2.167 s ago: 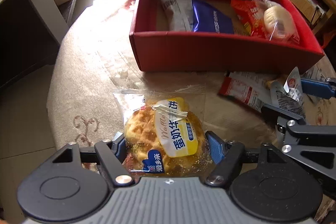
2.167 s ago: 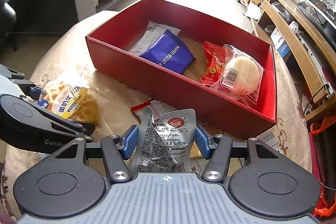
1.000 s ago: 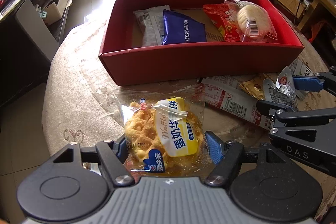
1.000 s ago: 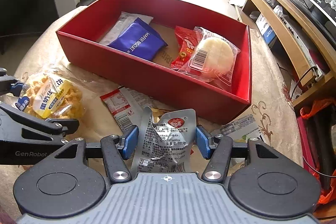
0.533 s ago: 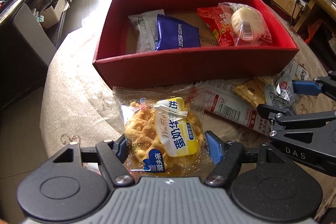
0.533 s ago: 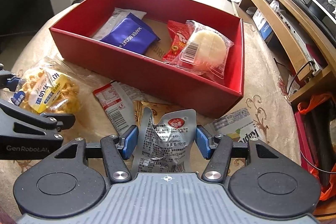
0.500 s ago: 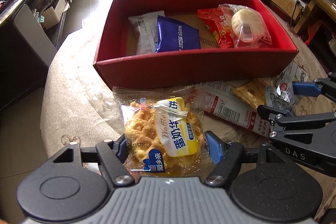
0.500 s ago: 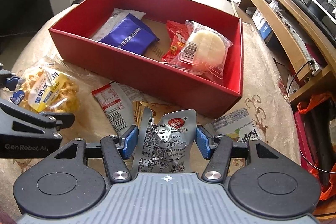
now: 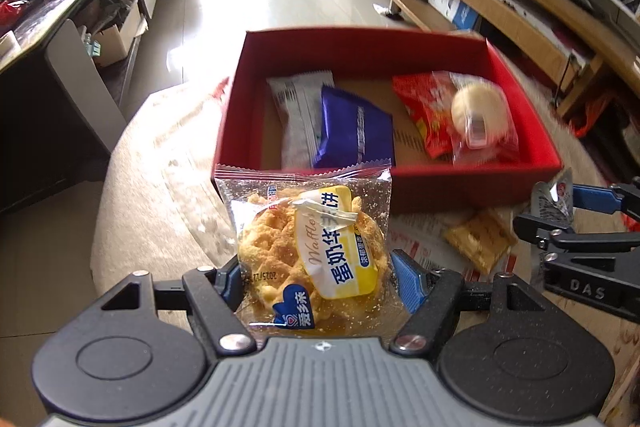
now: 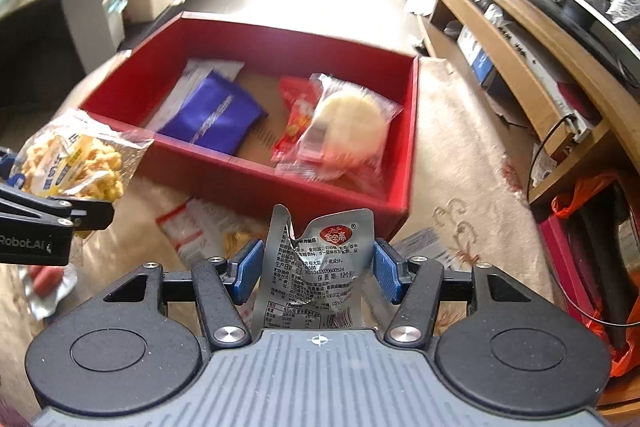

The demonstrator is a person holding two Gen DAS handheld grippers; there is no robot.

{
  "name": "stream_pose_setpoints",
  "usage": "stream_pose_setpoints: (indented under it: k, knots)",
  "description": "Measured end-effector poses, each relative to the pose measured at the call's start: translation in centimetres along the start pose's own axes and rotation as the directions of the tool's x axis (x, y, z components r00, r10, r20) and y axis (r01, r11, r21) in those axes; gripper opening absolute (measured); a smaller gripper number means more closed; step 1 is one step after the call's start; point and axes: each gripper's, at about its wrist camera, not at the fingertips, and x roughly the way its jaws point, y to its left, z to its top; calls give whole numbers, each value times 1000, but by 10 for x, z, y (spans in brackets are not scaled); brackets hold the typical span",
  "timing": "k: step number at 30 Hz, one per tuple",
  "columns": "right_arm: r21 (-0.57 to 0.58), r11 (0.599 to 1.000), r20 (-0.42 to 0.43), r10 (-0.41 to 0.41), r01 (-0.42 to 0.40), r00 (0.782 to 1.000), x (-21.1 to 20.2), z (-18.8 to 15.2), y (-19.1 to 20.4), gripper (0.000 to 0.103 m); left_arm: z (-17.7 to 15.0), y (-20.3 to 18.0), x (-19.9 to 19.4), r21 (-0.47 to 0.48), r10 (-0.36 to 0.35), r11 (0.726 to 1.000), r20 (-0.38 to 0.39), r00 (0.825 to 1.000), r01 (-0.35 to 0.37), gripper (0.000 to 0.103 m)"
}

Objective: Organize snacks
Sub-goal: 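Lift both snacks and carry them over the red box, then lower both snacks into the red box and open both tools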

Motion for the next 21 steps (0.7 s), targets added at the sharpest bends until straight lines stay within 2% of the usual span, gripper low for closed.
stream_pose_setpoints:
  k: [21]
  knots:
    - [159, 987, 147, -8, -15, 989, -22, 43, -42, 66, 51, -1, -16, -67, -34, 997, 110, 993, 42, 67]
